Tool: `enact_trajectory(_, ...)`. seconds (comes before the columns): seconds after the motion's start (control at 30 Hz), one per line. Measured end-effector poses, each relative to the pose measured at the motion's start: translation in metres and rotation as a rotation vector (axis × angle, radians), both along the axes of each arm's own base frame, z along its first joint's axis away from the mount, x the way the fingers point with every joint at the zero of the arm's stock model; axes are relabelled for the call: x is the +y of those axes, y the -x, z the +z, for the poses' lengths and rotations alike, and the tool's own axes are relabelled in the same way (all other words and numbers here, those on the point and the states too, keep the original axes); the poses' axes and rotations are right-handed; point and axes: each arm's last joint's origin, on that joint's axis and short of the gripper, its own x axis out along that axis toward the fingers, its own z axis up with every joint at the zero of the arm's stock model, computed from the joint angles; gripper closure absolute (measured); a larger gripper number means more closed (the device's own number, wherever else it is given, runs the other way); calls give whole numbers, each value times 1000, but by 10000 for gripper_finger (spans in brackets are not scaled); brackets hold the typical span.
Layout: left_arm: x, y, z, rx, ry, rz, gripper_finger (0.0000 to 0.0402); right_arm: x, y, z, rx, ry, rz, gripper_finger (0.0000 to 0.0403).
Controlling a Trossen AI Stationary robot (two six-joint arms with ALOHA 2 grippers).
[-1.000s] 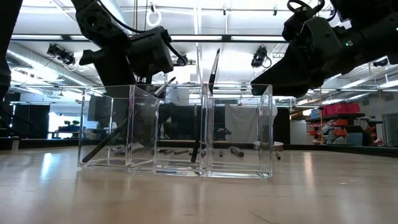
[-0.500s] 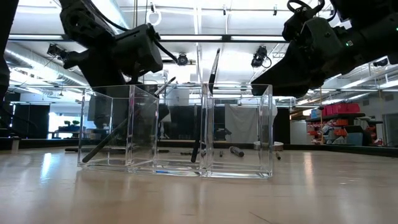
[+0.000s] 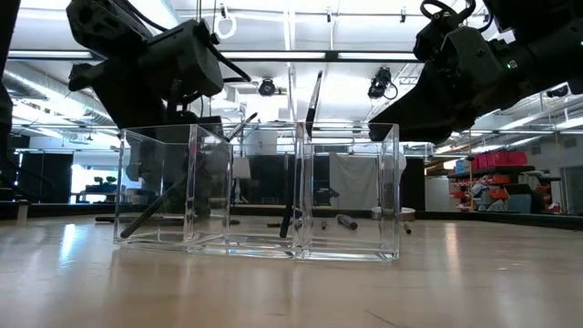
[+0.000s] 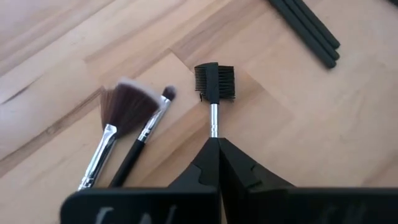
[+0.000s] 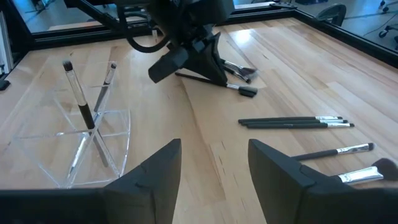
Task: Put items in baskets/containers
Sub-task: Put the black brow brush into the transparent organizer
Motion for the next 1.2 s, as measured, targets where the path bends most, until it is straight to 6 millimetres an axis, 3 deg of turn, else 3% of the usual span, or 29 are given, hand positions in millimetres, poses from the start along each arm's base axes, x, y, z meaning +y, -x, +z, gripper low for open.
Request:
enact_trajectory(0.37,-10,0,0,-72,-5,-61,402,0,0,0,0,-2,0,214)
enact_trajectory(0.57,-3,29,-4,-227,32,-68,402,0,0,0,-1,-4,-1,214)
enact_trajectory(0.73,-6,45,3,-341,12,-113,398,0,0,0,-3,-8,-4,214)
enact_trajectory(0.87,-13,50,10,-355,-35,-167,368,0,0,1,-11,-11,-4,214)
enact_trajectory(1.0,-19,54,8,-322,-59,-228,311,0,0,1,-12,-11,-4,214)
enact_trajectory(1.2,-25,53,-9,-258,-78,-252,235,0,-1,2,-22,-15,-5,214)
